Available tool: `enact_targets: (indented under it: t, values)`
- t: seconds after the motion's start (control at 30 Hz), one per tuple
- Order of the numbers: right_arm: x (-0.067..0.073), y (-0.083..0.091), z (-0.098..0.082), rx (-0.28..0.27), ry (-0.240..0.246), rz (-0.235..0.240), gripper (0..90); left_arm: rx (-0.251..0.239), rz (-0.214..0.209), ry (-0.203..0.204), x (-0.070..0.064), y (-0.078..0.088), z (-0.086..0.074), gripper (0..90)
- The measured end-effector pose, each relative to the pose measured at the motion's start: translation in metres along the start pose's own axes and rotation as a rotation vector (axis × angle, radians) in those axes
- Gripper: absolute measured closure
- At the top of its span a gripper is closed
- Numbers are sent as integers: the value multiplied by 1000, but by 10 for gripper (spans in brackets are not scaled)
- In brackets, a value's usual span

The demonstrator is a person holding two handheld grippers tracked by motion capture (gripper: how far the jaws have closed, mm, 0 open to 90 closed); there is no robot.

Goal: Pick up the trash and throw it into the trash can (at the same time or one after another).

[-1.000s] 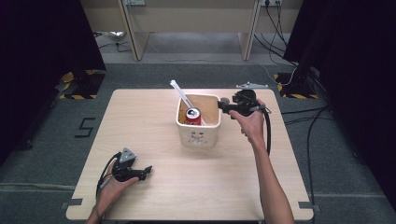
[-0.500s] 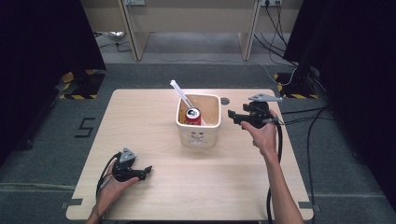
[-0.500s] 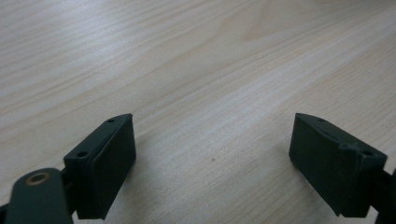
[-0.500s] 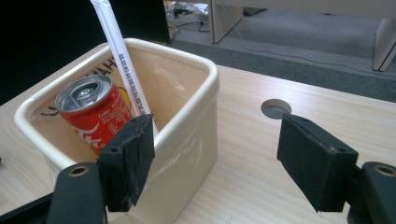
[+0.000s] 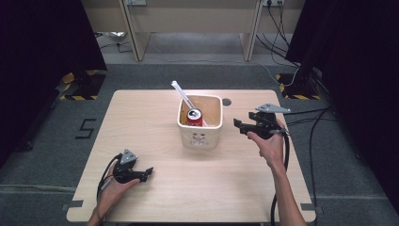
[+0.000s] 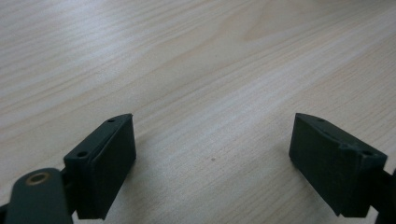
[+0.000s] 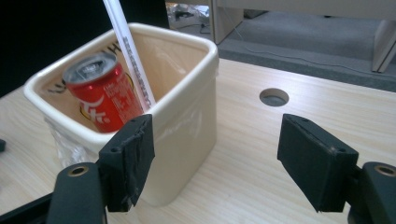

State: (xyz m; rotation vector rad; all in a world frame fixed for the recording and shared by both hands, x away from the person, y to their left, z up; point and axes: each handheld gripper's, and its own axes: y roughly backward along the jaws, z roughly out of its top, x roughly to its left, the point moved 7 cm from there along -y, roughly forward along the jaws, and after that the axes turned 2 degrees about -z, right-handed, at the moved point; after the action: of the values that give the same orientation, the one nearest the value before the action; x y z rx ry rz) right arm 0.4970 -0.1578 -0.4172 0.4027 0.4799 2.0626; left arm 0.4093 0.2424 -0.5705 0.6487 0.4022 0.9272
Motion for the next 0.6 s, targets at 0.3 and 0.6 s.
enact_targets:
  t: [0.3,0.6]
  values:
    - [6,3,-11,1,29,-10,271,0,0,0,0,0,0,139]
    - [9,8,-22,16,80,-45,262,0,0,0,0,0,0,139]
